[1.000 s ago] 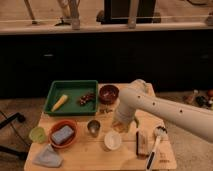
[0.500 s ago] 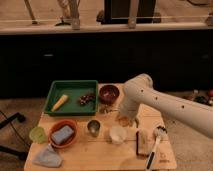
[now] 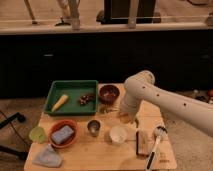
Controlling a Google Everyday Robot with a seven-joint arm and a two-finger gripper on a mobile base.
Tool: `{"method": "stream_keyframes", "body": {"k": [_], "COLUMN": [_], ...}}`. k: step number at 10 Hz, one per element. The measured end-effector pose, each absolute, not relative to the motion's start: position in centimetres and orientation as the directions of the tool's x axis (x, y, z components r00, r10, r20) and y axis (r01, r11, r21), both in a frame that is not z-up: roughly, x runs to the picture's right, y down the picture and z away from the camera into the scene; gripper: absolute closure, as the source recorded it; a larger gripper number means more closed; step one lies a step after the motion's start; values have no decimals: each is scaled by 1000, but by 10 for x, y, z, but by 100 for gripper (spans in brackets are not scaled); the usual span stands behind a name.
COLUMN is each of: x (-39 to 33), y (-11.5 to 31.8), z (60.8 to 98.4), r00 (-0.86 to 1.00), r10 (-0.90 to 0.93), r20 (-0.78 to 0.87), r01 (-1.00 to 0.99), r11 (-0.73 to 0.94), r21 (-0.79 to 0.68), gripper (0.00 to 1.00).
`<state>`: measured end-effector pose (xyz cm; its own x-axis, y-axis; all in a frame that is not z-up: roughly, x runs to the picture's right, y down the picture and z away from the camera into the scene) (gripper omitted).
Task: Place apple in paper cup
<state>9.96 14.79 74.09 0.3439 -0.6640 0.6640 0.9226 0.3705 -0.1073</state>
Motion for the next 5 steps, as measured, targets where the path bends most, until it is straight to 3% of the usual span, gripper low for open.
{"method": "stream_keyframes", "body": {"k": [5], "x": [86], "y": [150], "z": [724], "r00": [340], "r10": [-618], "r20": [708], "r01": [920], "r11": [376], "r21": [-114], "gripper": [98]}}
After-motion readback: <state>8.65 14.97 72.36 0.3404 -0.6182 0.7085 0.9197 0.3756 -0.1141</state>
